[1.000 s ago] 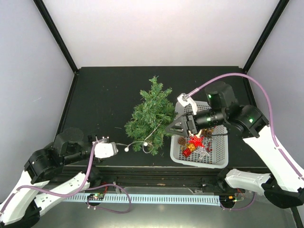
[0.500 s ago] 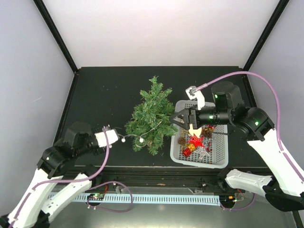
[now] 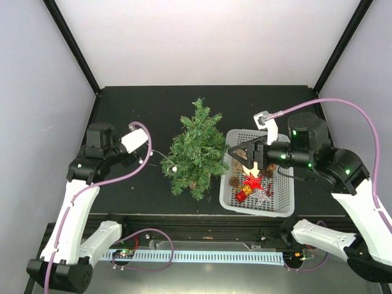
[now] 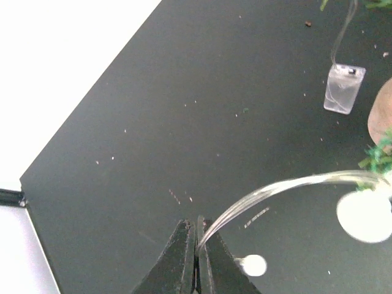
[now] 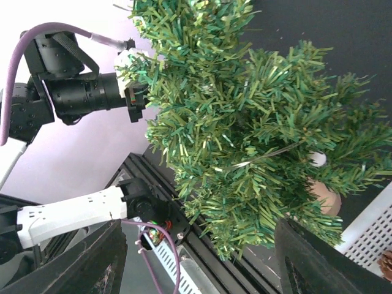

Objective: Decorate the small christmas tree

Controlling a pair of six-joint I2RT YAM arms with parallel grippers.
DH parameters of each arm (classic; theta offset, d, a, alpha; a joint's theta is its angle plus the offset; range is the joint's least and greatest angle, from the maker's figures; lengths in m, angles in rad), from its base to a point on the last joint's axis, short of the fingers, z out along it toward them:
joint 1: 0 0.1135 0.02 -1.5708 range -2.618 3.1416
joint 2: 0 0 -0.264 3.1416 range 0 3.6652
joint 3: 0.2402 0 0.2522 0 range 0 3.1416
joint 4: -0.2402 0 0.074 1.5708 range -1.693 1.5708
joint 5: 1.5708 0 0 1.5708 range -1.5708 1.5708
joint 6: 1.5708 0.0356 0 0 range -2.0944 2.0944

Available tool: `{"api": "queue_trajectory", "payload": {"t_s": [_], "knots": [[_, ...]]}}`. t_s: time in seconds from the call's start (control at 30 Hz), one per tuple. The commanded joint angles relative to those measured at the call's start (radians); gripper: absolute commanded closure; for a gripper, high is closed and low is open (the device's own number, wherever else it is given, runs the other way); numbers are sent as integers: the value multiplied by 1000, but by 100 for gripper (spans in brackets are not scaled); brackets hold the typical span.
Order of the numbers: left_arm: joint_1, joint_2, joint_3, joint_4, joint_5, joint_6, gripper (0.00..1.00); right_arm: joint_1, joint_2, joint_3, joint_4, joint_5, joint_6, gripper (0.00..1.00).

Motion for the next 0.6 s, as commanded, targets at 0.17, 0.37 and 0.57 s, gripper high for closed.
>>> {"api": "queue_trajectory", "payload": {"t_s": [0.17, 0.37, 0.57], "knots": [[10, 257, 200, 182, 38, -96, 98, -4, -45, -17, -22, 168, -1, 33], [8, 380, 269, 315, 97, -160, 98, -6, -58, -28, -19, 289, 2, 33], [-16, 511, 334, 430, 172, -262, 98, -116, -63, -74, 65, 267, -3, 33]]}}
